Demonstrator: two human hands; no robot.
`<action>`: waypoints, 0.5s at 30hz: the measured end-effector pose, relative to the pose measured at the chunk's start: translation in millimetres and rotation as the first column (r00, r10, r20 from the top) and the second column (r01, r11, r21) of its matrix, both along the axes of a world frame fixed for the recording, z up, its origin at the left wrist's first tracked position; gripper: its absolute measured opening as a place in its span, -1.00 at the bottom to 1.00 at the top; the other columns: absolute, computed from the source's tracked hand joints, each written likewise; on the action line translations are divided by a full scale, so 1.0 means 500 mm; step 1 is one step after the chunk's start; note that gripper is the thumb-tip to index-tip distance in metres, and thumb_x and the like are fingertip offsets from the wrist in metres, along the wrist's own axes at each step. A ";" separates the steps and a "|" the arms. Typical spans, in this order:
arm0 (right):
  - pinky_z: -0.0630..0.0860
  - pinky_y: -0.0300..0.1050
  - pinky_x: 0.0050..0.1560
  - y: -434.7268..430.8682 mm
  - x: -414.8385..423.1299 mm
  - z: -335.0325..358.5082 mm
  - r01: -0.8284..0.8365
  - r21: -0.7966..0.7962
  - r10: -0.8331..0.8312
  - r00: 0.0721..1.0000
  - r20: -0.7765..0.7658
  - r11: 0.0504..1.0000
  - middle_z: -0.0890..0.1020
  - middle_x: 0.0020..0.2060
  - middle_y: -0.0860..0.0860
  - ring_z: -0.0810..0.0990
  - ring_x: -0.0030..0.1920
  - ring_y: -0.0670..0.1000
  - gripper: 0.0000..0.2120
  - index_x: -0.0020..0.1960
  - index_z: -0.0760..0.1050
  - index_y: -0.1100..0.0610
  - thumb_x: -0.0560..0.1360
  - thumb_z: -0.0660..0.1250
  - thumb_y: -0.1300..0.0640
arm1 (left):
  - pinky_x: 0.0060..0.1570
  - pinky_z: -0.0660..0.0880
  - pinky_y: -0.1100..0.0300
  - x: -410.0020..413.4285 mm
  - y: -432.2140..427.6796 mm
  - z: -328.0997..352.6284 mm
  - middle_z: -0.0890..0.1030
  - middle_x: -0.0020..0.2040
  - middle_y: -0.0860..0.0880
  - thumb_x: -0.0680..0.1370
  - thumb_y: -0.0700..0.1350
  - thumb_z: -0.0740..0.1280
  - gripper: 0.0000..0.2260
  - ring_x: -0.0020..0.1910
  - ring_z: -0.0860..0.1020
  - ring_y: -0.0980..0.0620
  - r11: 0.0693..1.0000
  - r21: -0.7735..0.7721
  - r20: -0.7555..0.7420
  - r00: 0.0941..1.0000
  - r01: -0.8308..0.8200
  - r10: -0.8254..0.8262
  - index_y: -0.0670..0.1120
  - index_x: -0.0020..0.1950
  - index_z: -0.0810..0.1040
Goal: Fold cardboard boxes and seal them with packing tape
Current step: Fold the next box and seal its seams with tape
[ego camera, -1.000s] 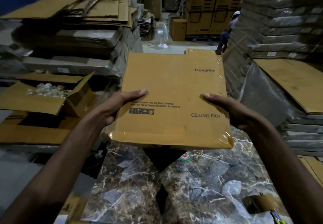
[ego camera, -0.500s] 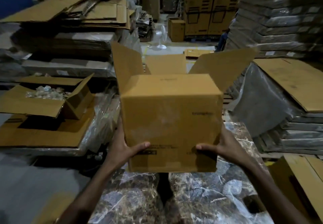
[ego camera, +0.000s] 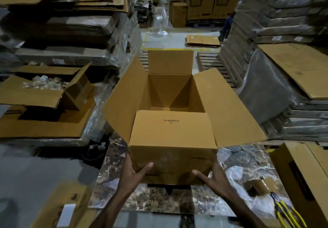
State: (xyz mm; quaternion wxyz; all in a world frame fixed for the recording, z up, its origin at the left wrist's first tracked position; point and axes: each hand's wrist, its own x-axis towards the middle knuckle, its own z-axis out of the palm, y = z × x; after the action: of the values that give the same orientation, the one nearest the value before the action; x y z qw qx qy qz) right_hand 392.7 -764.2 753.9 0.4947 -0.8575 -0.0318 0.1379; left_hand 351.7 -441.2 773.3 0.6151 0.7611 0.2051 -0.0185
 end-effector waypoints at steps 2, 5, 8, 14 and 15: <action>0.50 -0.03 0.32 0.010 -0.006 0.012 0.096 0.168 -0.086 0.994 -0.065 0.981 0.56 0.32 -0.13 0.54 0.33 -0.08 -0.05 0.47 0.36 -0.06 0.27 0.44 -0.56 | 0.41 0.43 -0.09 -0.003 0.004 0.010 0.50 0.43 -0.10 0.25 0.47 0.54 0.05 0.43 0.46 -0.10 0.998 -0.042 0.008 0.999 -0.047 0.048 0.00 0.58 0.26; 0.53 -0.17 0.11 0.026 -0.010 0.064 0.354 0.501 -0.308 0.935 -0.175 0.790 0.64 0.15 -0.08 0.64 0.14 -0.12 0.07 0.31 0.45 0.01 0.04 0.41 -0.67 | -0.03 0.56 0.07 0.003 0.018 0.057 0.61 -0.08 -0.08 0.13 0.62 0.45 -0.05 -0.05 0.62 -0.01 0.963 -0.152 0.167 0.954 -0.224 0.248 -0.07 0.23 0.51; 0.59 -0.01 0.14 0.020 -0.007 0.117 0.505 0.695 -0.440 0.849 -0.293 0.512 0.71 0.15 -0.12 0.67 0.20 -0.04 -0.32 0.38 0.42 -0.08 0.38 0.39 -0.40 | 0.13 0.58 0.00 0.025 0.033 0.117 0.59 0.32 0.20 0.42 0.37 0.49 -0.30 0.27 0.59 0.07 0.916 -0.234 0.297 0.873 -0.326 0.387 0.17 0.50 0.42; 0.58 -0.03 -0.03 -0.047 0.043 0.156 0.643 0.608 -0.771 0.632 -0.079 0.465 0.55 0.21 -0.10 0.58 0.13 -0.06 -0.44 0.46 0.41 -0.10 0.54 0.47 0.21 | 0.29 0.55 -0.21 0.069 0.123 0.107 0.60 0.35 0.05 0.53 -0.14 0.53 -0.58 0.33 0.57 -0.06 0.720 -0.201 0.330 0.646 -0.665 0.688 0.26 0.28 0.57; 0.59 0.03 0.01 -0.063 0.050 0.141 0.678 0.561 -0.794 0.605 -0.059 0.475 0.54 0.24 -0.06 0.57 0.16 0.00 -0.41 0.45 0.43 -0.11 0.51 0.50 0.24 | 0.29 0.56 -0.19 0.068 0.129 0.098 0.61 0.33 0.03 0.50 -0.16 0.56 -0.57 0.32 0.58 -0.07 0.683 -0.178 0.281 0.629 -0.708 0.725 0.23 0.27 0.58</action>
State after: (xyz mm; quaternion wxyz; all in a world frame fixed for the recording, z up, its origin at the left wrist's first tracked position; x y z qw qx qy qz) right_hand 417.6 -795.6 824.4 0.7143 -0.6227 0.2532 -0.1948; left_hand 385.7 -376.5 822.1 0.6159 0.5926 0.3840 0.3493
